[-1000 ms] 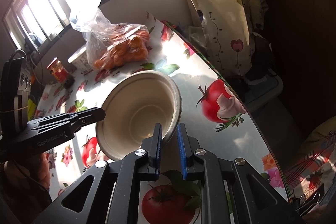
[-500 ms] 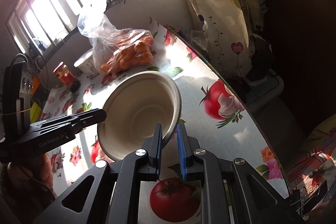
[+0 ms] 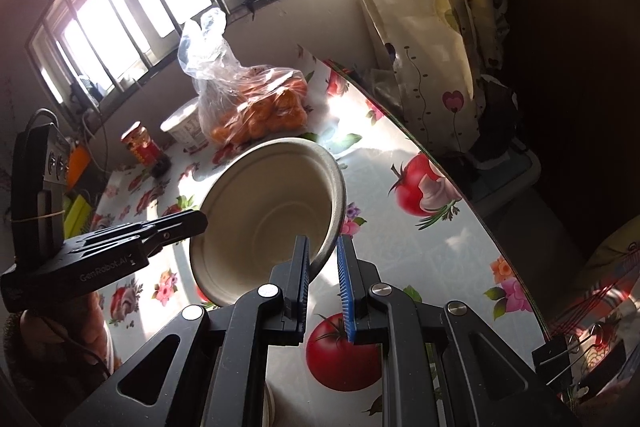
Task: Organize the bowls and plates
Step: 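Lift the gripped bowl with the right tool onto the nested beige bowls while the left tool holds it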
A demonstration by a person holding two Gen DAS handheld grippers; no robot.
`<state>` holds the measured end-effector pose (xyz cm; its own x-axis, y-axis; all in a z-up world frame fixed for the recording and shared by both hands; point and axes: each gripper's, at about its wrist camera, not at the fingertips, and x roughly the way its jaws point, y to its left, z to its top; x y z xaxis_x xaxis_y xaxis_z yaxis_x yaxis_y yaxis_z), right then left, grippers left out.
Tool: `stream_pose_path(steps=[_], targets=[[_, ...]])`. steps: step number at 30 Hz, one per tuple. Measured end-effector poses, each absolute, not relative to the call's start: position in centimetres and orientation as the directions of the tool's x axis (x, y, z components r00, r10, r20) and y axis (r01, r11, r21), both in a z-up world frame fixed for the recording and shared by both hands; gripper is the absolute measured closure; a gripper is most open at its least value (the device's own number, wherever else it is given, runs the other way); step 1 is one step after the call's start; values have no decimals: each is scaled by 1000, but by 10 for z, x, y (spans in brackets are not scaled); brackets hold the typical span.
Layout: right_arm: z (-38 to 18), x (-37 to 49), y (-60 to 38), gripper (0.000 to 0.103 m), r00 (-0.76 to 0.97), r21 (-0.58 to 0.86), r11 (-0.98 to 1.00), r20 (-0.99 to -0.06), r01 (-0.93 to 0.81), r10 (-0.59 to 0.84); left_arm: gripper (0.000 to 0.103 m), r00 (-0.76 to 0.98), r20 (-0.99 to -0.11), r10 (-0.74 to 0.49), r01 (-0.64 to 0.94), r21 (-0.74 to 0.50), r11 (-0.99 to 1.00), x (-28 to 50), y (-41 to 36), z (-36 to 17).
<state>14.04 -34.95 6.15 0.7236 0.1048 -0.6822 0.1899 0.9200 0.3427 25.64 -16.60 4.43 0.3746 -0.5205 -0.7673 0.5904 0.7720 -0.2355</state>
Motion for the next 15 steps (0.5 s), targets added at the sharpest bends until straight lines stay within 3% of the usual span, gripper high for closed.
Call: stream_pose_path(steps=[15], targets=[[81, 97, -323, 89, 752, 355, 923, -646, 146, 130, 92, 402, -735, -546, 579, -258, 773, 215, -134, 64]])
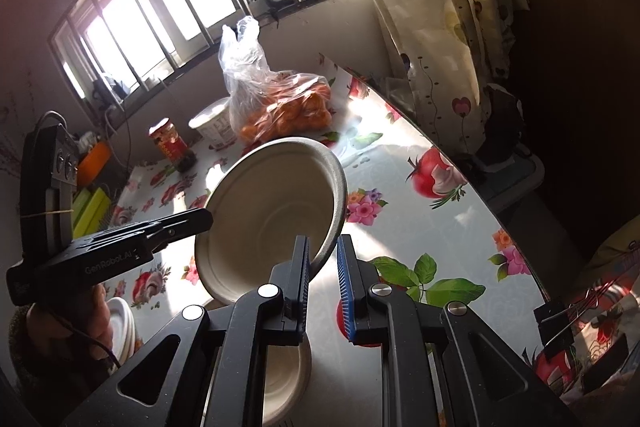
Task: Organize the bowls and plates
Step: 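Lift the gripped bowl with the right tool onto the nested beige bowls while the left tool holds it, then lower the bowl into the nested bowls with the right tool while the left tool lowers it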
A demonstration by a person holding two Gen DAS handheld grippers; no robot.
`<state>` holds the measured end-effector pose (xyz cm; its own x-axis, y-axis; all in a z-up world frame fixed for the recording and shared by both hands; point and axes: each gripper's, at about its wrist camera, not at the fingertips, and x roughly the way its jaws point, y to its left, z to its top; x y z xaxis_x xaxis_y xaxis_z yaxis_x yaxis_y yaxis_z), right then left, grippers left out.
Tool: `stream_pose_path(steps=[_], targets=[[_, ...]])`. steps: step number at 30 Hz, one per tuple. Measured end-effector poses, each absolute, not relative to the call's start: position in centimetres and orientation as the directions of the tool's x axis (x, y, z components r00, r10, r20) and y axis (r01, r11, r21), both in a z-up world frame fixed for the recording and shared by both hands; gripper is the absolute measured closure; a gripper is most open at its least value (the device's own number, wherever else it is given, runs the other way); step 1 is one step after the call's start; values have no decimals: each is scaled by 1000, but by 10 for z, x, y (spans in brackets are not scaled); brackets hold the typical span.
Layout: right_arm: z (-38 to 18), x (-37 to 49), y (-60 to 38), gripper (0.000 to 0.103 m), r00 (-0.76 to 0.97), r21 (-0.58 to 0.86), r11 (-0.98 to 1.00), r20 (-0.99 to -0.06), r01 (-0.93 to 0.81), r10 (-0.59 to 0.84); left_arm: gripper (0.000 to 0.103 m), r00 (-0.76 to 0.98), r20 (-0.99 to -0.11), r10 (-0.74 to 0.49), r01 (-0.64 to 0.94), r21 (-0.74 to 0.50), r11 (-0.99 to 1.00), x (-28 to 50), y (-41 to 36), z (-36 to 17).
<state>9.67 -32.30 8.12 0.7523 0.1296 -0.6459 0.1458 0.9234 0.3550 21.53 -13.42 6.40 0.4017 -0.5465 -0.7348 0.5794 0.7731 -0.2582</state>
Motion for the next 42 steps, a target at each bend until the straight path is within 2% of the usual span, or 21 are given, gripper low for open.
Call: stream_pose_path(steps=[17, 42], targets=[[90, 53, -298, 89, 764, 383, 919, -621, 97, 178, 92, 421, -729, -539, 546, -270, 793, 174, -106, 71], [62, 31, -273, 89, 710, 402, 912, -665, 82, 229, 92, 416, -751, -512, 479, -298, 826, 139, -77, 45]])
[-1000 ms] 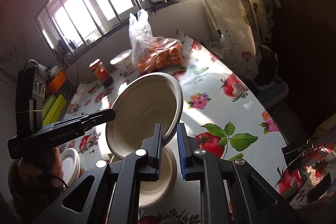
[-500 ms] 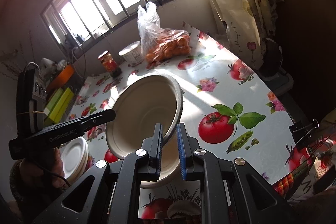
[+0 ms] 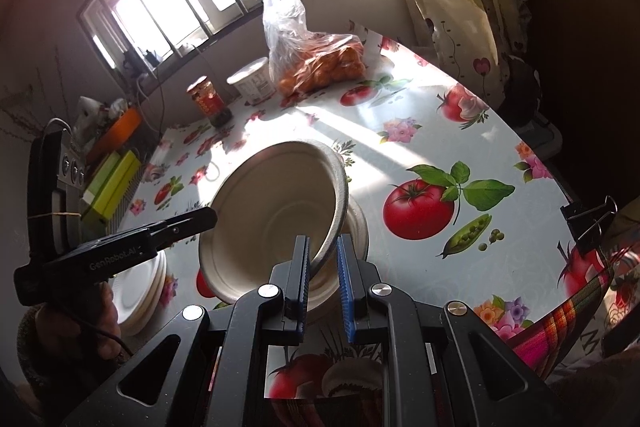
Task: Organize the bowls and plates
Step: 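Lower the bowl into the nested bowls with the right tool while the left tool lowers it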
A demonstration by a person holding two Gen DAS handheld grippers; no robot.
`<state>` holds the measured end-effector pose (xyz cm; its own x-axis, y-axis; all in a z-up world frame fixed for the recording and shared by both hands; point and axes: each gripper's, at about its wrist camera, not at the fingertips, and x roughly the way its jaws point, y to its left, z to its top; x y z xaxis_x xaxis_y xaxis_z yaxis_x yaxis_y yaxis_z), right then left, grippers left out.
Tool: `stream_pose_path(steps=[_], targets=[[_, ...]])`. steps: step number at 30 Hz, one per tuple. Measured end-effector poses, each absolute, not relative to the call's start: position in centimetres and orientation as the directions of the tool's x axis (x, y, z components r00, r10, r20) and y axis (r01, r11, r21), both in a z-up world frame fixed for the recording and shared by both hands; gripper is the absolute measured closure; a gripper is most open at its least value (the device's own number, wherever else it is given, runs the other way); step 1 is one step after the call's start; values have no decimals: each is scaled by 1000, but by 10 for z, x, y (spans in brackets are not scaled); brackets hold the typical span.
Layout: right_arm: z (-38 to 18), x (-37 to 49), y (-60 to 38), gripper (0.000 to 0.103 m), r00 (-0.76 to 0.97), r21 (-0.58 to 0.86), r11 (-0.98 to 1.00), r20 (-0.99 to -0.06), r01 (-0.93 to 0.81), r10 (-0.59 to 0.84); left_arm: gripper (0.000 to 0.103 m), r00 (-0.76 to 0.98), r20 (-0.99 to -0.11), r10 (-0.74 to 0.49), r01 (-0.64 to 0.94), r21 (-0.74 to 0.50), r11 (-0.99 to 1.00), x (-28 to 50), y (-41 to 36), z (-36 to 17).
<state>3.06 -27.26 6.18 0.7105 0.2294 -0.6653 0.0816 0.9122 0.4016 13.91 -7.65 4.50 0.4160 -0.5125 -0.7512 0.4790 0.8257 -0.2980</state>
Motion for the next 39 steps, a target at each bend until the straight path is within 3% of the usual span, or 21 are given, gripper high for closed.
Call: stream_pose_path(steps=[39], targets=[[40, 31, -272, 89, 671, 408, 904, -706, 127, 225, 92, 371, -784, -498, 459, -312, 832, 137, -79, 22]])
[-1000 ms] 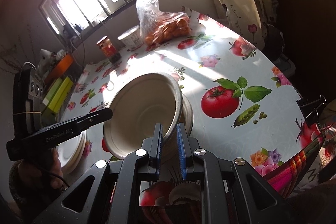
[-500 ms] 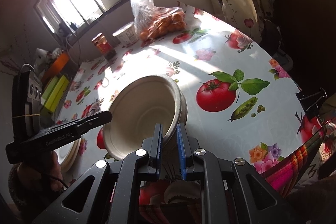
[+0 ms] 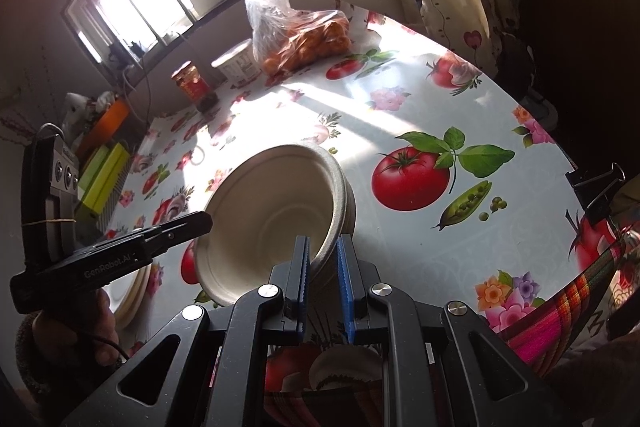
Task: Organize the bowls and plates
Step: 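Lower the bowl into the nested bowls with the right tool while the left tool lowers it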
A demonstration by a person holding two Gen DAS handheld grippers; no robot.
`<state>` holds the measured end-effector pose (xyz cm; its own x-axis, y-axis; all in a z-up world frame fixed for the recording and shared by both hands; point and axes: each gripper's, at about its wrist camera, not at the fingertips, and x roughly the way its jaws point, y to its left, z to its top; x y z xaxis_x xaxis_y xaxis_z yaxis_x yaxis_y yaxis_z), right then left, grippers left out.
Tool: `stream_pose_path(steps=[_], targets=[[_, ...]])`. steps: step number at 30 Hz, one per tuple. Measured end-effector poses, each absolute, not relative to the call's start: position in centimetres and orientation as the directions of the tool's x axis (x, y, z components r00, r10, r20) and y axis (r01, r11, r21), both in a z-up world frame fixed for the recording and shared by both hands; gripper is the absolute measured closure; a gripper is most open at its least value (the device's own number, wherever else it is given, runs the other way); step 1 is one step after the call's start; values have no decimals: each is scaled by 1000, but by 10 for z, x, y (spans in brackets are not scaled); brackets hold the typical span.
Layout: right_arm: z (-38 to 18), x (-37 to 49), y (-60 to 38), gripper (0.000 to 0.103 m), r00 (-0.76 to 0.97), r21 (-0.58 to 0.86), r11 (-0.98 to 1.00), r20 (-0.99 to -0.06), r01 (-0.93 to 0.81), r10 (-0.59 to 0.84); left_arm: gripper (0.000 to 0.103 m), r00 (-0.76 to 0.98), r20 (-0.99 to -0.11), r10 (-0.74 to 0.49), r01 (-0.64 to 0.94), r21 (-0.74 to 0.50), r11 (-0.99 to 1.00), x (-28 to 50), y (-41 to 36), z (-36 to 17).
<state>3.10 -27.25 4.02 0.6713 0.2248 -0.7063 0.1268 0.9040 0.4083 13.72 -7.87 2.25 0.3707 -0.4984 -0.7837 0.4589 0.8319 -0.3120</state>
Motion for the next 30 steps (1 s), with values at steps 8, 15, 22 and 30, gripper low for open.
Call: stream_pose_path(steps=[8, 15, 22, 30], targets=[[41, 31, -270, 89, 673, 400, 909, -706, 120, 221, 92, 363, -777, -515, 446, -340, 828, 139, -74, 21], [41, 32, -270, 88, 673, 399, 909, -706, 120, 221, 92, 363, -777, -514, 445, -340, 828, 138, -74, 21], [43, 30, -269, 83, 680, 397, 910, -700, 116, 219, 90, 368, -779, -508, 446, -332, 831, 138, -76, 22], [44, 28, -269, 73, 684, 397, 910, -697, 117, 216, 81, 387, -773, -503, 446, -321, 836, 136, -75, 25]])
